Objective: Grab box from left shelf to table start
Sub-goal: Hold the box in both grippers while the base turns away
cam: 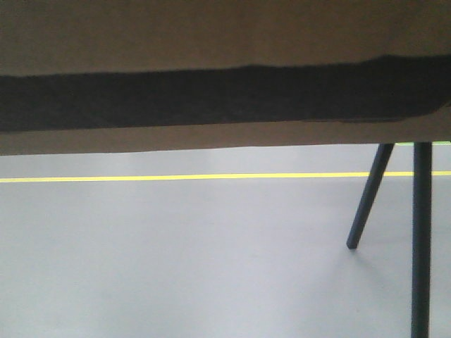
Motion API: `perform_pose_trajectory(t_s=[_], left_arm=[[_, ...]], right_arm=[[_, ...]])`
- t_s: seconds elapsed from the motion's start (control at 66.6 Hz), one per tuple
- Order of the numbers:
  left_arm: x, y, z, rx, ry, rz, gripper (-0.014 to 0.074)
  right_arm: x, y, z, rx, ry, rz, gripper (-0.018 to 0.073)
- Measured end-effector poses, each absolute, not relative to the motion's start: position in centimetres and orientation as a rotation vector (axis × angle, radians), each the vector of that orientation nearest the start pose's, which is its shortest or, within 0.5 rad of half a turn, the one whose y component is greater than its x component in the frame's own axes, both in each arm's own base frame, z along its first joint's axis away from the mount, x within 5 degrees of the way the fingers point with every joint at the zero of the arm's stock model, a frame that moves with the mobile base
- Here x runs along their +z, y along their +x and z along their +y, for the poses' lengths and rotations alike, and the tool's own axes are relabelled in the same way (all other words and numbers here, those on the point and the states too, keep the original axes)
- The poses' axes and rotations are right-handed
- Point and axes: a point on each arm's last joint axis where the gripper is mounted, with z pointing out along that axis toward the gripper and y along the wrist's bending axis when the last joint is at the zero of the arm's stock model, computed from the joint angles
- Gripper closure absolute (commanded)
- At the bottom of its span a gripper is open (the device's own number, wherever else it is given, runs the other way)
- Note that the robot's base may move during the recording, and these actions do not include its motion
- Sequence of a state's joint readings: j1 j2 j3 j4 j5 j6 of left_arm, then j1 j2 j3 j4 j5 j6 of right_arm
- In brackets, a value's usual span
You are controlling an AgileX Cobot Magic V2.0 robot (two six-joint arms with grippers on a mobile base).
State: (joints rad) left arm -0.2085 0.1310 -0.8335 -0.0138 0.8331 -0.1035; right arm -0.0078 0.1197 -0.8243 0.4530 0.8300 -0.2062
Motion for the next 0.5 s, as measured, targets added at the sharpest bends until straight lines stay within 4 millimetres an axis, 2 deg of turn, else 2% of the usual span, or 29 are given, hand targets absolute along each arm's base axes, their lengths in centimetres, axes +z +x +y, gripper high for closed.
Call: perform_pose_trajectory(t_s=[0.495], left_arm=[[38.77,-2.28,0.39,-0.256,0.085,1.618,0.0697]], right_arm=[[38.99,-2.95,2.97,0.337,-0.169,1.557,0.0494]])
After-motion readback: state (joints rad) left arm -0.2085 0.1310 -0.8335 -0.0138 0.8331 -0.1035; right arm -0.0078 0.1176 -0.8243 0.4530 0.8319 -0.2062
